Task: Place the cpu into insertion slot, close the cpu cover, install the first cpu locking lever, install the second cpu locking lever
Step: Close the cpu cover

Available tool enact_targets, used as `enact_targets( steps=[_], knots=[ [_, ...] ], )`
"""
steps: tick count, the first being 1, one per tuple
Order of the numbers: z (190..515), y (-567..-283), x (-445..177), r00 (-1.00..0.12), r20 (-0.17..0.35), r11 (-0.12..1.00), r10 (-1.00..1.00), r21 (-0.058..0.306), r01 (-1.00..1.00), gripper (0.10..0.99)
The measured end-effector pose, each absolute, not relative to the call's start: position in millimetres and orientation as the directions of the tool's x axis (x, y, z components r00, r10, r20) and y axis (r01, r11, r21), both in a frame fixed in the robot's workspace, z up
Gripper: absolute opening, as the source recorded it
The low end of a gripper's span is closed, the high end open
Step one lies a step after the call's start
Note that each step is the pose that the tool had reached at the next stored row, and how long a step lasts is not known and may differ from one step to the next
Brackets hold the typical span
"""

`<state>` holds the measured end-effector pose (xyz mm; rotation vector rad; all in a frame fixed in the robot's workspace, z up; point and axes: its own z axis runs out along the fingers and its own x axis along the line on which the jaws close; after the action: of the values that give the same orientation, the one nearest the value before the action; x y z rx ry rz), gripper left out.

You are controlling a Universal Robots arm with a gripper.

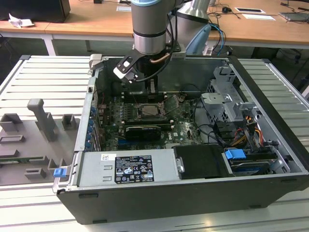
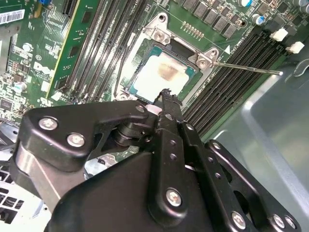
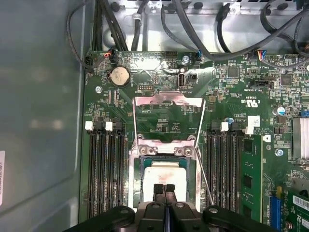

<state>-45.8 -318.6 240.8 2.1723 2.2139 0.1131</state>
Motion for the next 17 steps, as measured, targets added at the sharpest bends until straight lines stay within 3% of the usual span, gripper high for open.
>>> enact_targets(
  steps=[17],
  knots=[
    [267, -319, -38, -0.02, 0.02, 0.018, 1.0, 0.078, 0.997, 0.106]
  ],
)
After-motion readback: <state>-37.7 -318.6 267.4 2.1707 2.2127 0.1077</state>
